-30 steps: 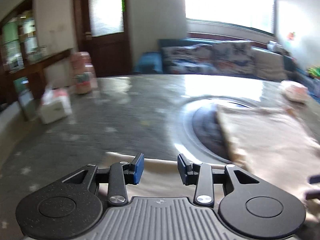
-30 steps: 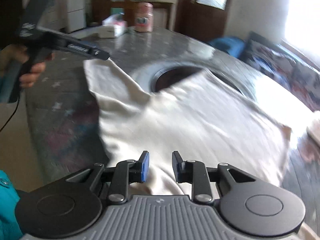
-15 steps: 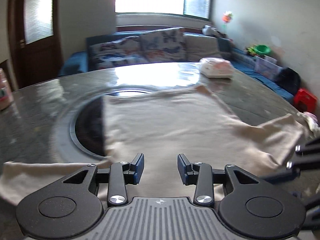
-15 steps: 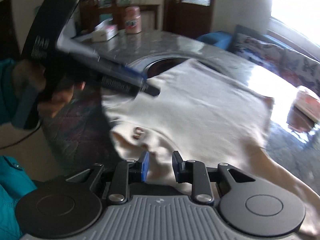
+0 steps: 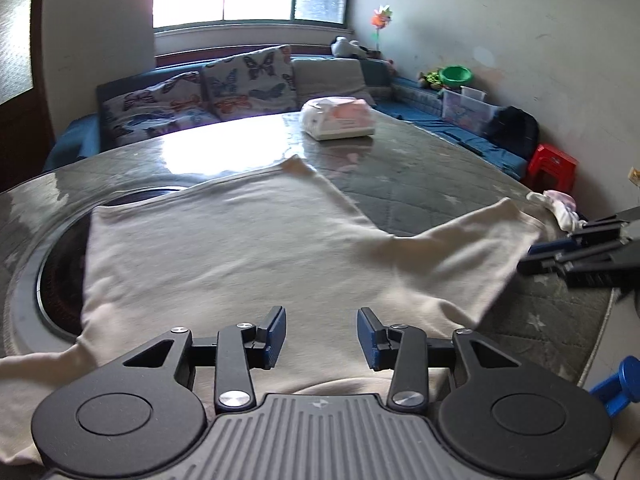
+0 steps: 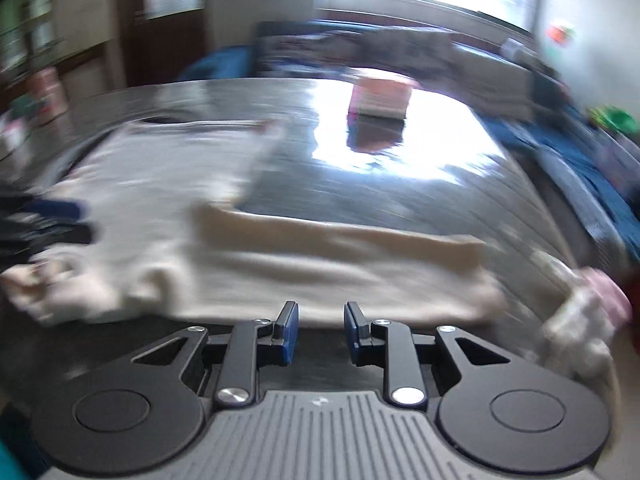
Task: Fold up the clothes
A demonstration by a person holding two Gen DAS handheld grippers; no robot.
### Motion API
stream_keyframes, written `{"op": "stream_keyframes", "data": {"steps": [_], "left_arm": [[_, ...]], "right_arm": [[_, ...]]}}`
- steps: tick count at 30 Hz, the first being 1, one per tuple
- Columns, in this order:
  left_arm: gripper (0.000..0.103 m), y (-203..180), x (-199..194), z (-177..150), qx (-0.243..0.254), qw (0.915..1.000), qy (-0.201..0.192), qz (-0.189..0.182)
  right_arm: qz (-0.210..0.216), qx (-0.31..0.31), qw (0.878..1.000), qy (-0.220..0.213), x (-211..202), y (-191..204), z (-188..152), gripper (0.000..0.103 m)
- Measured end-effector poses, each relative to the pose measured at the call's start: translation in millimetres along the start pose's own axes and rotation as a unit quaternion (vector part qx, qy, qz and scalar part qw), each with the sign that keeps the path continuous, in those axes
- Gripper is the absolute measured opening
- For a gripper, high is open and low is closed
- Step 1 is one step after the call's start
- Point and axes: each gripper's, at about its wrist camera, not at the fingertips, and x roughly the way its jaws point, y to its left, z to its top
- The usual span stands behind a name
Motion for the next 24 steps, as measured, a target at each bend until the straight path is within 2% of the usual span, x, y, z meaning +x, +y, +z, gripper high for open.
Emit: {"op": "stream_keyframes", "data": {"steps": [6, 9, 11, 15, 20, 21, 24], "left_arm": [[0.044, -14, 5, 1, 0.017, 0.9997, 0.004, -0.015], [0.045, -20, 9, 1, 0.025, 0.9995, 0.007, -0.019], [0.045, -23, 10, 1, 0.029, 0.9993, 0.008, -0.022], [0.045, -29, 12, 2, 0.038, 0.9989, 0.01, -0.025], [0.045, -33, 14, 3, 0.041, 0.9987, 0.012, -0.028], [0.045, -34, 15, 3, 0.042, 0.9987, 0.013, -0.028], [0.045, -36, 14, 3, 0.045, 0.9984, 0.013, -0.03]], "right_arm": [[-0.061, 0.087, 0.994, -0.002, 16, -56, -7, 0.024], [-0.068, 0.125, 0.99, -0.012, 20, -72, -9, 0.024], [-0.067, 0.145, 0.987, -0.016, 21, -79, -10, 0.026], [-0.095, 0.172, 0.98, -0.024, 26, -86, -13, 0.029], [-0.095, 0.193, 0.976, -0.038, 29, -89, -13, 0.03], [-0.095, 0.192, 0.976, -0.04, 30, -88, -13, 0.028], [-0.093, 0.189, 0.976, -0.048, 30, -86, -10, 0.01]]}}
